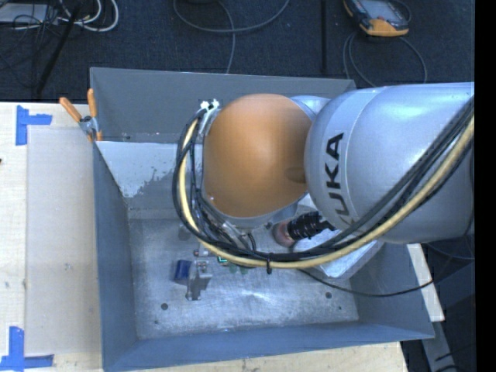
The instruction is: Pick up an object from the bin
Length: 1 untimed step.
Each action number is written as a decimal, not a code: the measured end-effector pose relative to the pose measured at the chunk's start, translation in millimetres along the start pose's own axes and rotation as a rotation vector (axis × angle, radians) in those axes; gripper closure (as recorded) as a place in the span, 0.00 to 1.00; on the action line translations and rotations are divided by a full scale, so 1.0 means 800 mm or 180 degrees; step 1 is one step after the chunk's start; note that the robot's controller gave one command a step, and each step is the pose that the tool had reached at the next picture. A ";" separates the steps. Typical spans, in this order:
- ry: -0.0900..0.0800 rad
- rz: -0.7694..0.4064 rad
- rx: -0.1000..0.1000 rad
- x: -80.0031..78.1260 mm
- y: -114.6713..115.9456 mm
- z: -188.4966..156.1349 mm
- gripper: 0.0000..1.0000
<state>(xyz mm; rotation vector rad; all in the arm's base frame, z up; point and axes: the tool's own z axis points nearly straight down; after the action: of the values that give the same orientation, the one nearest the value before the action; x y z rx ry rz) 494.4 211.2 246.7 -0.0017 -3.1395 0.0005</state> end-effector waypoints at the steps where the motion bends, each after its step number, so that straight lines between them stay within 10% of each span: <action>1: 0.0018 -0.0647 0.0006 -0.036 -0.041 0.142 0.00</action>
Offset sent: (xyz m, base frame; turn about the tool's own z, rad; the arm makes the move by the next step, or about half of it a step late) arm 0.0299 -0.0318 -0.1099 -0.2044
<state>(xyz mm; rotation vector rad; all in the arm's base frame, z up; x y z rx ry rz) 523.0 178.2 132.8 0.3161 -3.1178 0.0033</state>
